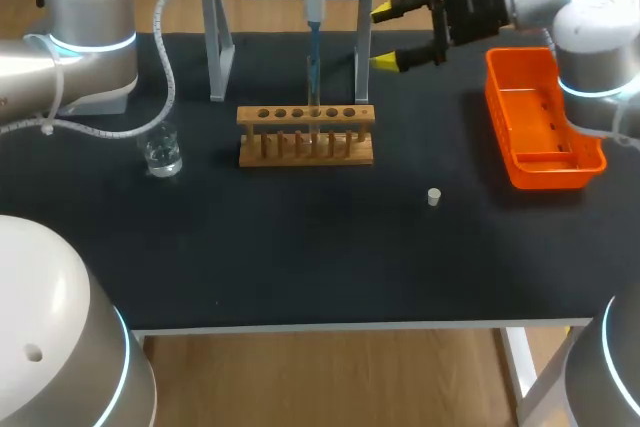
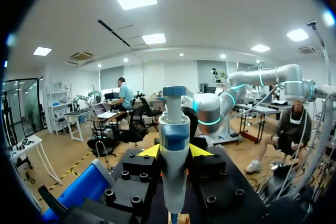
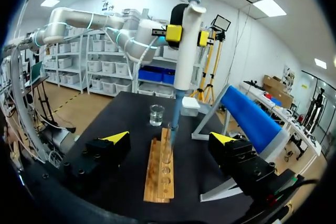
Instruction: Invert the test tube, pick up the pipette, mount the tip to pipette, aspirate from beaker and dispense into the tube, eject the tip, return the pipette, and cap with the stopper.
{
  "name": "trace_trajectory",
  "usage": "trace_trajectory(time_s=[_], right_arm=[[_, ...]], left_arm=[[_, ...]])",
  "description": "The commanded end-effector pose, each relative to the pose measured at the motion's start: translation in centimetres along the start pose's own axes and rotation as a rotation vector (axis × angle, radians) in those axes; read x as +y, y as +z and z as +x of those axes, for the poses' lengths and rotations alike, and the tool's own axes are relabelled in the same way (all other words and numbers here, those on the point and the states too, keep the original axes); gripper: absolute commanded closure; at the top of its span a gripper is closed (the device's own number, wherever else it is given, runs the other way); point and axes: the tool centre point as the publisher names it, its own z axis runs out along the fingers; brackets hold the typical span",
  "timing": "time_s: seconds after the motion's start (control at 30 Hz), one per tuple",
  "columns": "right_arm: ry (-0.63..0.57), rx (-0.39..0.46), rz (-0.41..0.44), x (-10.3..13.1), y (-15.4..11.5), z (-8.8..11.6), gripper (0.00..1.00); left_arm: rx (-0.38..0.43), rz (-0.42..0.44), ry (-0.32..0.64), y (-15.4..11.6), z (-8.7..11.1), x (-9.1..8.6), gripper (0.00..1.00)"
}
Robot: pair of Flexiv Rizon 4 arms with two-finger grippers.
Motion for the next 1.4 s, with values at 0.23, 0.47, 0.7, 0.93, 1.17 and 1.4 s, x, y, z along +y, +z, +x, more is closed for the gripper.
trace_trajectory(time_s=[0.23,0.47,0.7,0.93,1.17,1.4], right_arm=[[0.029,0.095,0.056,-1.8,5.6,-1.8,0.00],[0.049,0.118,0.079,-2.5,7.8,-1.3,0.00],[0.066,0.122,0.104,-3.3,9.3,-0.4,0.00],[0.078,0.126,0.144,-4.3,11.1,0.5,0.00],[0.073,0.084,0.186,-5.4,12.6,0.6,0.00],[0.087,0.063,0.204,-6.3,13.4,0.9,0.00]], left_arm=[[-0.003,-0.001,0.000,0.0,0.1,-0.1,1.00],[-0.003,-0.001,0.000,0.0,0.1,-0.1,1.00],[-0.003,-0.001,0.000,0.0,0.1,-0.1,1.00],[-0.003,-0.001,0.000,0.0,0.1,-0.1,1.00],[-0.003,-0.001,0.000,0.0,0.1,-0.1,1.00],[-0.003,-0.001,0.000,0.0,0.1,-0.1,1.00]])
